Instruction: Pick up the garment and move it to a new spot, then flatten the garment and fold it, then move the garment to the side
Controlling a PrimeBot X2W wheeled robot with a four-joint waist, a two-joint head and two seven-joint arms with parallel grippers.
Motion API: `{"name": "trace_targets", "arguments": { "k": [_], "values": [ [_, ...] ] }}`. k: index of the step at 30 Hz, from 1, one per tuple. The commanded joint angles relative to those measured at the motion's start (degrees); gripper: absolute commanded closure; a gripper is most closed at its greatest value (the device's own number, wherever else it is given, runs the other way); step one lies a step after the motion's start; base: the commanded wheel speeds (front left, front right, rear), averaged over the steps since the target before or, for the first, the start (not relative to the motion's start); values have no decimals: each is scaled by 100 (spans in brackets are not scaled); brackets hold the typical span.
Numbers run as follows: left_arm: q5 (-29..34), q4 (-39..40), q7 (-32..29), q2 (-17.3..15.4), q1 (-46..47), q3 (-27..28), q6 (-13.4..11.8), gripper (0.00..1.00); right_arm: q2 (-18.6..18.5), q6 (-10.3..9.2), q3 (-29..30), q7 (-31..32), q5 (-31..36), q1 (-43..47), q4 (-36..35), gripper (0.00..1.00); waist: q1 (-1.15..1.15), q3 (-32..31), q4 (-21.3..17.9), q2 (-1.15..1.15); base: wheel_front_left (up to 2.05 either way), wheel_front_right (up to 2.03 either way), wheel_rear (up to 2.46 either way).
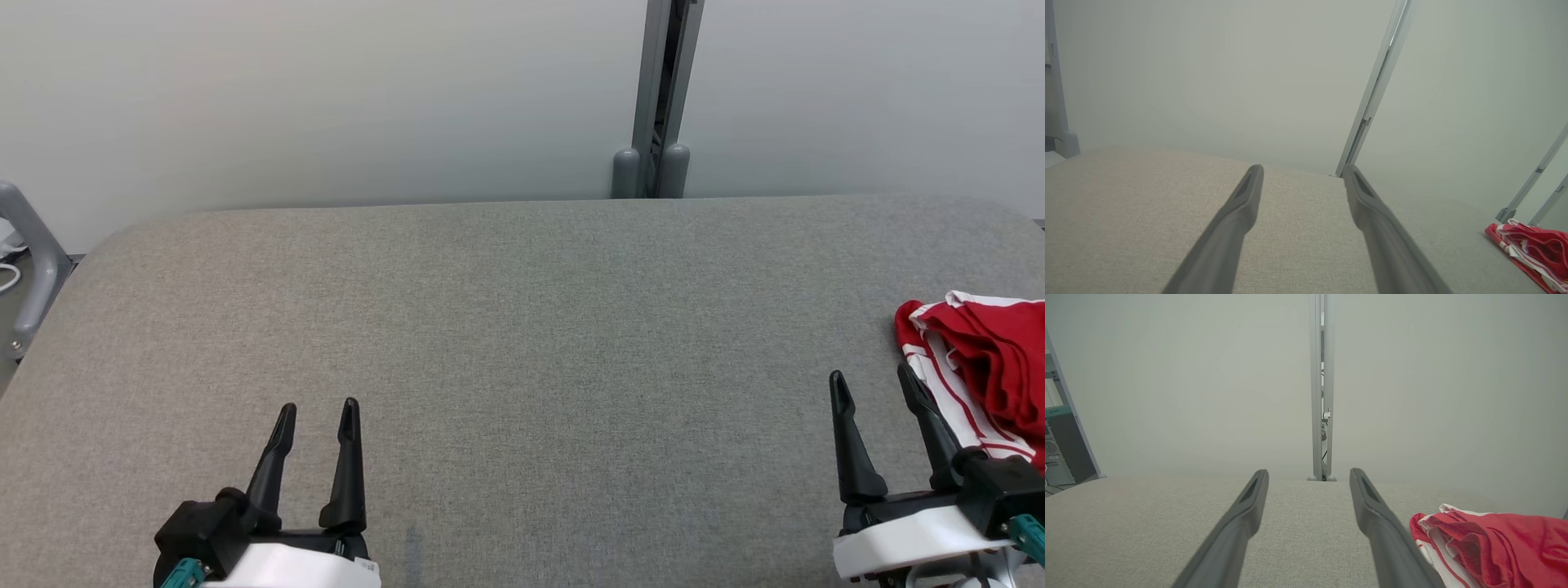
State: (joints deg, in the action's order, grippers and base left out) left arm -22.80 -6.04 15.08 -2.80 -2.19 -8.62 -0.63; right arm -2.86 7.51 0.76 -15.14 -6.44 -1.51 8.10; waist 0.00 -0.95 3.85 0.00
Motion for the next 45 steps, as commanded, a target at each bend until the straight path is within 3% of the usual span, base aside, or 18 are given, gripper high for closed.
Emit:
{"name": "trace_targets", "arguments": {
  "k": [1,24,25,30,45],
  "values": [
    [-31,1,0,-25,-75,16,-46,0,-15,-4,-10,-5,33,-18,-34,0,0,0,4,0,0,0,0],
    [-277,-296,0,-25,-57,-18,-105,0,-15,-4,-101,-5,38,-6,-54,0,0,-10,86,0,0,0,0],
    [-259,-302,-1,1,-26,-27,-93,100,1,-1,-110,0,32,0,-27,100,0,-10,87,0,0,0,0],
    [-337,-534,-19,24,-151,-47,-85,100,64,0,-94,44,-60,135,229,100,0,-9,84,0,0,0,0],
    [-1692,-817,-341,16,294,57,96,100,47,0,272,581,-1717,-64,363,100,0,9,27,0,0,0,0]
  ]
}}
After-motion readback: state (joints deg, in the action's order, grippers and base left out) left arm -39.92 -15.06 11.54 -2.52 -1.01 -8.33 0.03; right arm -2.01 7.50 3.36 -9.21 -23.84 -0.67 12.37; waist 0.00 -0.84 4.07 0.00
